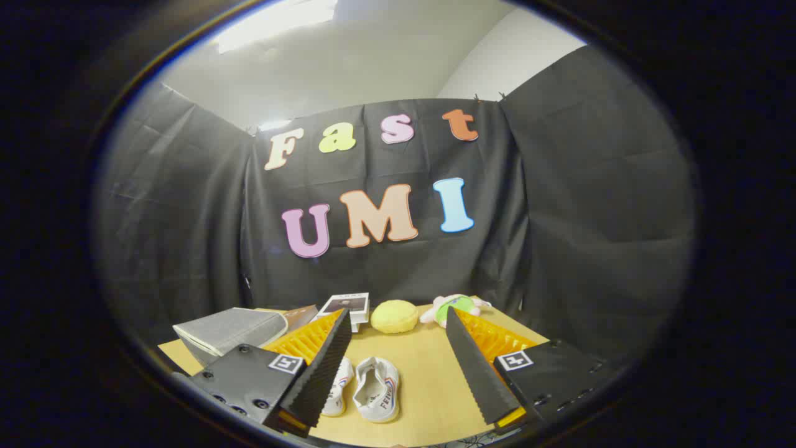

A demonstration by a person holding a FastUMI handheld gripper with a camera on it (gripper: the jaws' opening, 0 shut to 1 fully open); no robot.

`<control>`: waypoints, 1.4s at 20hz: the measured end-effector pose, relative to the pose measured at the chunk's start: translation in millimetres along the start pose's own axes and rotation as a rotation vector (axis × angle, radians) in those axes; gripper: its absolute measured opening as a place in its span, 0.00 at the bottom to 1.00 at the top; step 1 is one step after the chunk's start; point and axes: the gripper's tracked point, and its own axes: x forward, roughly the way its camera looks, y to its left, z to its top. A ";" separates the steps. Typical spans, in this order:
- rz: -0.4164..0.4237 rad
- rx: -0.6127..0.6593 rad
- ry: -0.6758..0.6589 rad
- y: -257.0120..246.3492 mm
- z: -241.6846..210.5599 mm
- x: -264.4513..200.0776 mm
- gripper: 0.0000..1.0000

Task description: Open the storage box then place both shoes into the box .Put the left shoe in first, then the right shoe, with the right side of both shoes facing outward in a uniform manner.

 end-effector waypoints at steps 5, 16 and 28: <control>0.013 0.001 0.002 6.1 -6.3 1.0 0.97; 0.040 0.028 0.022 22.5 -14.1 10.4 0.97; 0.149 0.191 0.071 88.3 -42.5 17.6 0.97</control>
